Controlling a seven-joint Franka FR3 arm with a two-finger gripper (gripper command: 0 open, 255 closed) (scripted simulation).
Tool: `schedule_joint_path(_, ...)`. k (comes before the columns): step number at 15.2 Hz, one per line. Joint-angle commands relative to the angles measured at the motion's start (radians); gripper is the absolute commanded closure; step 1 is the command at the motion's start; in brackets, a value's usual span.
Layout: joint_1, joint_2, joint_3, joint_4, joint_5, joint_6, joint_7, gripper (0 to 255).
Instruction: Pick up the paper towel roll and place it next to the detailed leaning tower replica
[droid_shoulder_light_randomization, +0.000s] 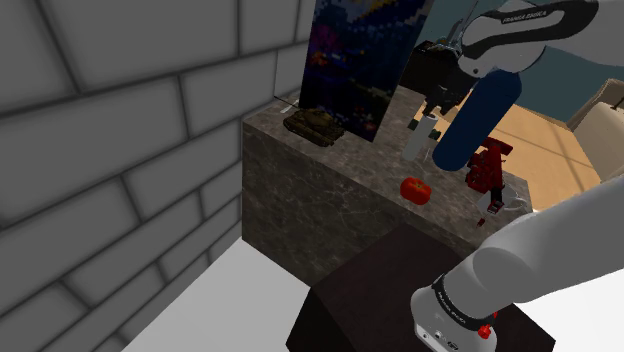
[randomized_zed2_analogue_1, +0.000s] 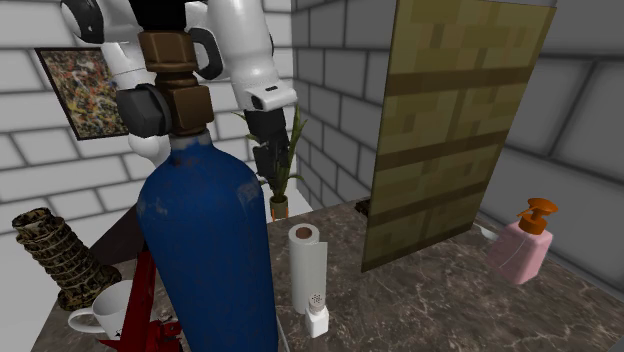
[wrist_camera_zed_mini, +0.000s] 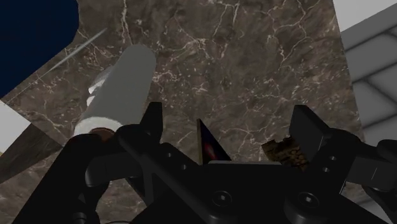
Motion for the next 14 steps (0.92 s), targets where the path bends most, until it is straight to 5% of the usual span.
schedule_joint_path(1,0.001,0.076,-0.039,0.054,0.044,0.013,-0.060,0)
schedule_joint_path(9,-0.073,0.385,-0.126,0.275,0.280,0.019,-0.310,0)
schedule_joint_path(14,-0.081,0.423,-0.113,0.249,0.315,0.071,-0.332,0)
